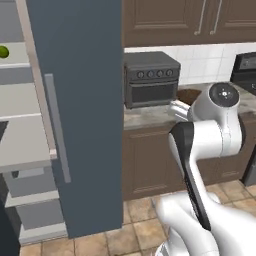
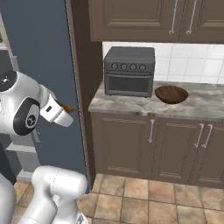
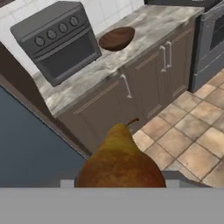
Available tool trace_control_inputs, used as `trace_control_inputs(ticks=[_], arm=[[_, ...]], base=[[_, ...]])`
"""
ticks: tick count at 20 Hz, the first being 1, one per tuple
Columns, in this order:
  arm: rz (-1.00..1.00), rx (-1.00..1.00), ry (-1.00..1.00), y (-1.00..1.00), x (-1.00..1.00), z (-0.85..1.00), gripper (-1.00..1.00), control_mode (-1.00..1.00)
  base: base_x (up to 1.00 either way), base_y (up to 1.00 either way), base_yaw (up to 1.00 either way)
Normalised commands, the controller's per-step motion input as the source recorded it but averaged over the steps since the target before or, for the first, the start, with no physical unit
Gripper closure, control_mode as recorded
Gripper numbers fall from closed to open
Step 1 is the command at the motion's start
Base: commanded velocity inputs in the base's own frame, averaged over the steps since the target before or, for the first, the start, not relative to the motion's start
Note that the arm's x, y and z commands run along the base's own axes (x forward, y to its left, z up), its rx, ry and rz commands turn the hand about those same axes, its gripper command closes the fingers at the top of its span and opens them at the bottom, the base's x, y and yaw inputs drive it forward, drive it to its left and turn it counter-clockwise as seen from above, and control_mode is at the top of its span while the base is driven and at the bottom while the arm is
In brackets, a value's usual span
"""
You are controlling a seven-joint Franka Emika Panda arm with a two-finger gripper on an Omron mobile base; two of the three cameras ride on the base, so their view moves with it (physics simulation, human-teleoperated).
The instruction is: Take the lime, broccoli, and pear from the freezer and place them in the bowl on the counter.
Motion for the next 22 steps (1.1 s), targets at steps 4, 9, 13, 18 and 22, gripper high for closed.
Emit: trace_control_inputs(ticks=[4, 9, 13, 18, 22], arm=[[0.0, 0.0, 0.0, 0.0, 0.0, 0.0, 1.0, 1.0], [0.0, 0.0, 0.0, 0.0, 0.0, 0.0, 1.0, 1.0], [0.0, 0.0, 0.0, 0.0, 0.0, 0.0, 1.0, 1.0], [0.0, 0.0, 0.0, 0.0, 0.0, 0.0, 1.0, 1.0], [0.1, -0.03, 0.12, 0.23, 0.75, -0.36, 1.0, -1.0]], base=[[0.59, -1.0, -0.06], [1.0, -1.0, 0.0], [1.0, -0.8, 0.0], [1.0, -0.37, 0.01], [0.25, 0.06, 0.02]])
